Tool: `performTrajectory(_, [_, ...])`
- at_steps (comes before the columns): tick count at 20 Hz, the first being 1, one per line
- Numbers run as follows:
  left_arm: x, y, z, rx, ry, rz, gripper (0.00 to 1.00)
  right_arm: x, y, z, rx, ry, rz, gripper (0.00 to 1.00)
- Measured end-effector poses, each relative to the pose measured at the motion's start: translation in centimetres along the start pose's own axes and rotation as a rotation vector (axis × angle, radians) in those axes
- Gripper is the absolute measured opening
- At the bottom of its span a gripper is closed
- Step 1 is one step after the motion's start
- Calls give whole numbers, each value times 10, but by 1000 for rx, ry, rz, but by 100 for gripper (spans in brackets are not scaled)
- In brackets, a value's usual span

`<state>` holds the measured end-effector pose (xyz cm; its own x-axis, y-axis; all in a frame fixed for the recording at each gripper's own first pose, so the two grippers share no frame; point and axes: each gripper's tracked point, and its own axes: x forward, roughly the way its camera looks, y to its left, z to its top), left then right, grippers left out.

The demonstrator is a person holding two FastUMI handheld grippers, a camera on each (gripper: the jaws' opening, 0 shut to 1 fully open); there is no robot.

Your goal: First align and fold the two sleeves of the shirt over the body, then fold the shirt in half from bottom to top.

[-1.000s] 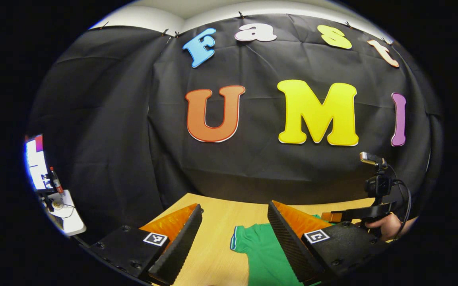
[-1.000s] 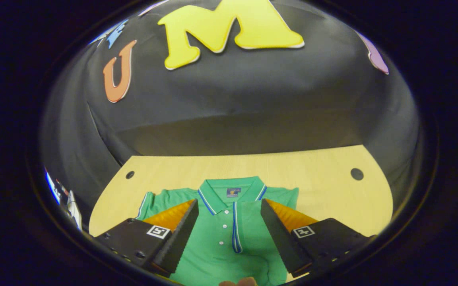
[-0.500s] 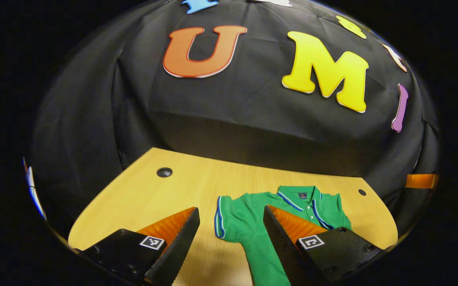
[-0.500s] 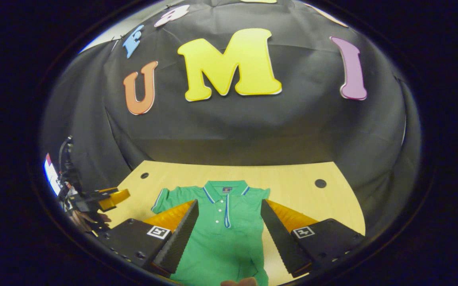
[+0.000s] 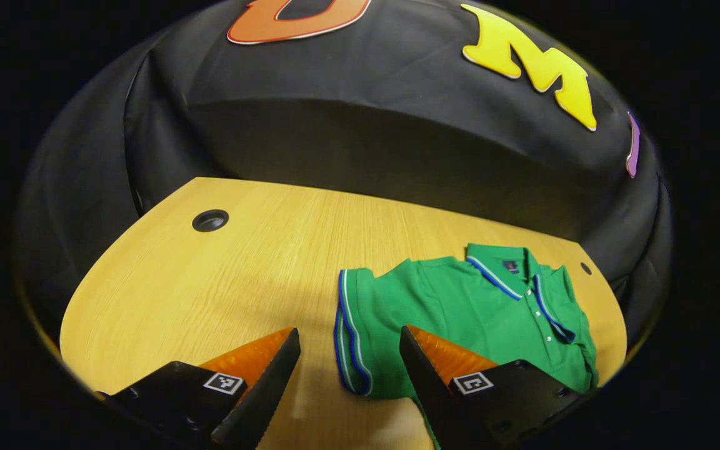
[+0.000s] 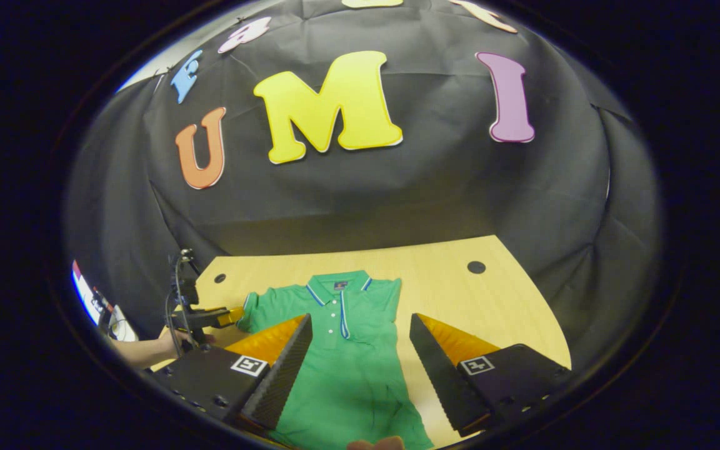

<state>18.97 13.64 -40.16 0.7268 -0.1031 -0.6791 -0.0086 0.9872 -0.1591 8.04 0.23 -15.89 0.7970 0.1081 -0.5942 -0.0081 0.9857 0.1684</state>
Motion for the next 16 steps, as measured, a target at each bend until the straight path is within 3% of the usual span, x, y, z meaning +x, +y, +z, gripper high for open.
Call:
performTrajectory(7, [17, 1, -13, 75, 66, 84, 99, 6, -13, -8, 71, 20, -7, 96])
performTrajectory(9, [18, -7, -13, 91, 77, 78, 88, 8, -19, -6, 81, 10, -18, 96])
performTrajectory(13, [23, -23, -13, 102, 94, 42, 41, 9, -31, -4, 95, 6, -26, 96])
performTrajectory(14, [23, -25, -14, 111, 101, 48, 18, 8, -33, -3, 99, 3, -28, 96])
performTrajectory(16, [20, -31, -12, 120, 116, 36, 8, 9, -39, -1, 101, -5, -32, 96])
